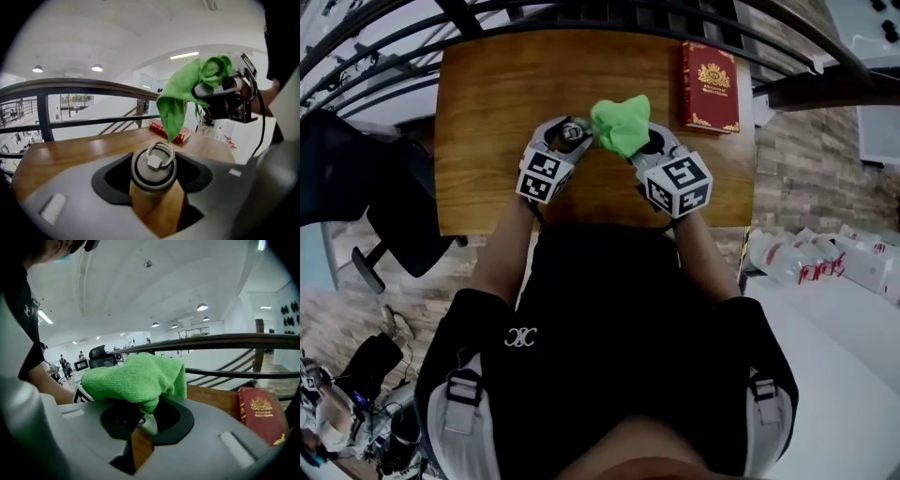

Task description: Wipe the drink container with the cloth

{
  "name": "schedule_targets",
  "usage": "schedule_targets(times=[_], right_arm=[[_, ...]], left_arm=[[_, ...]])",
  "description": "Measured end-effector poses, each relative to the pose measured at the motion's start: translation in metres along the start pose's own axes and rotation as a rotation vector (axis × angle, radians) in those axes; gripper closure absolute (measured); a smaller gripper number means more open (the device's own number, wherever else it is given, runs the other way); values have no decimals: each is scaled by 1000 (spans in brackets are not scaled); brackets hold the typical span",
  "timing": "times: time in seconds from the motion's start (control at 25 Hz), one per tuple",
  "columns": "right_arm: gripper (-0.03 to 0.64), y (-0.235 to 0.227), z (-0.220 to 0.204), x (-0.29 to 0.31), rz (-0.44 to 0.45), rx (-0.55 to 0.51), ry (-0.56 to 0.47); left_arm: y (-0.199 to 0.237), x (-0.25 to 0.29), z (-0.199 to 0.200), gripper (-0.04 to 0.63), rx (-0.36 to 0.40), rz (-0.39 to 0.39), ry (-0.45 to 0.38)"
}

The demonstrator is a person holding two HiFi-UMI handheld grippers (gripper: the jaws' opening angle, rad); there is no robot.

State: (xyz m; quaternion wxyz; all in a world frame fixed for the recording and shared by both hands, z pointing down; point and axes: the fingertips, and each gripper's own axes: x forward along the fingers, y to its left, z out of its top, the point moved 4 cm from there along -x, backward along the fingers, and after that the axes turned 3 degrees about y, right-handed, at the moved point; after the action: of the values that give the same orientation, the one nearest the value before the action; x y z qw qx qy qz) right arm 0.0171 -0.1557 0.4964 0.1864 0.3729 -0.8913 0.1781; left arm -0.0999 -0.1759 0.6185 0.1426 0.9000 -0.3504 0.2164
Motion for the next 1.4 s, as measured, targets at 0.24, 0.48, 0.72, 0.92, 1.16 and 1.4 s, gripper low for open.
schedule_targets(times=[0.24, 0.48, 0.72, 0.92, 1.16, 1.4], right_arm=[[569, 21, -18, 37, 132, -56, 160], [569, 35, -36, 60, 248, -84, 310], [569, 43, -48, 79, 308, -151, 420], [569, 36, -54, 91, 303, -106, 469], [569, 29, -62, 101, 300, -67, 490], [569, 21, -61, 115, 260, 6, 447]], left_arm=[[-9, -10, -8, 285, -9, -9, -7], [-15, -17, -13, 285, 47, -12, -26], [-18, -19, -17, 285, 82, -11, -50], [-19, -21, -21, 284, 118, -29, -48], [-22, -22, -26, 284, 151, -35, -47], [-26, -25, -27, 284, 180, -43, -21]])
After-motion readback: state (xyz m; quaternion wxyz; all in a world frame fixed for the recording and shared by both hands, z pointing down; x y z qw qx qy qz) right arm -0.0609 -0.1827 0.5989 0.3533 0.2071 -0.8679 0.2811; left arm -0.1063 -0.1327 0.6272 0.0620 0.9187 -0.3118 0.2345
